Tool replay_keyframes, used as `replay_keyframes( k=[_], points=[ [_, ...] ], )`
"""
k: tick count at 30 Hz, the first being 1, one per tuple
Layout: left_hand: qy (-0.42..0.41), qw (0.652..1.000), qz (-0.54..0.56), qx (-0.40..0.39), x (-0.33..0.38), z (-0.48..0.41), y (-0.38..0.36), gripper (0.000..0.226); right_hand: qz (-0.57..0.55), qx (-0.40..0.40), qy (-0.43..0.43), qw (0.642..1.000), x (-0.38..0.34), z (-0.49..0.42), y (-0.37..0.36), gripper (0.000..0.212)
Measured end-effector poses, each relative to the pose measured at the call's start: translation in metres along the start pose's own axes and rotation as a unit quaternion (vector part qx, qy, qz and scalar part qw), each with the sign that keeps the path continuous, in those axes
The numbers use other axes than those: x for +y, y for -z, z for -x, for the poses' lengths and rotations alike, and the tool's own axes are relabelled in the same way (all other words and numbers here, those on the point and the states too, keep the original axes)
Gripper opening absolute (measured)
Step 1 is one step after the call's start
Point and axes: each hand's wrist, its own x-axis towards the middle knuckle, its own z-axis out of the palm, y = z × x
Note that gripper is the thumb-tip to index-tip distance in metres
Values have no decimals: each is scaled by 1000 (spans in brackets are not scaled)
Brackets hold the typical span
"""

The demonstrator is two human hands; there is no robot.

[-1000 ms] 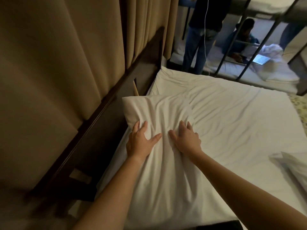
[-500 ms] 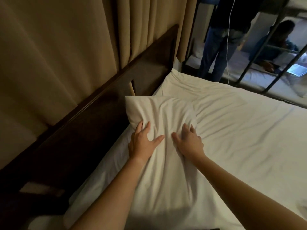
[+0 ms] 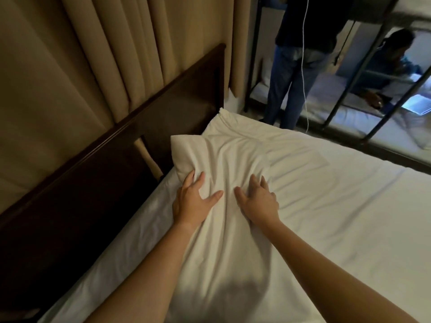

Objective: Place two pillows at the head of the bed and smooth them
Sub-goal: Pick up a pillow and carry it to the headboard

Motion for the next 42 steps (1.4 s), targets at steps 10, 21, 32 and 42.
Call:
replay_keyframes(
  k=[10, 21, 32, 42],
  points=[
    [-69, 997, -15, 10, 80, -63, -17, 93, -36, 59, 9, 998, 20, -54, 70, 76],
    [-160, 986, -27, -50, 99, -165, -2, 94, -69, 131, -81, 986, -20, -103, 85, 78],
    [-193, 971, -30, -137, 42, -369, -32, 89, -113, 126, -155, 973, -75, -262, 8, 77],
    [-184, 967, -13, -175, -10, -502, -82, 85, -107, 127, -186, 968, -94, -386, -59, 76]
  ],
)
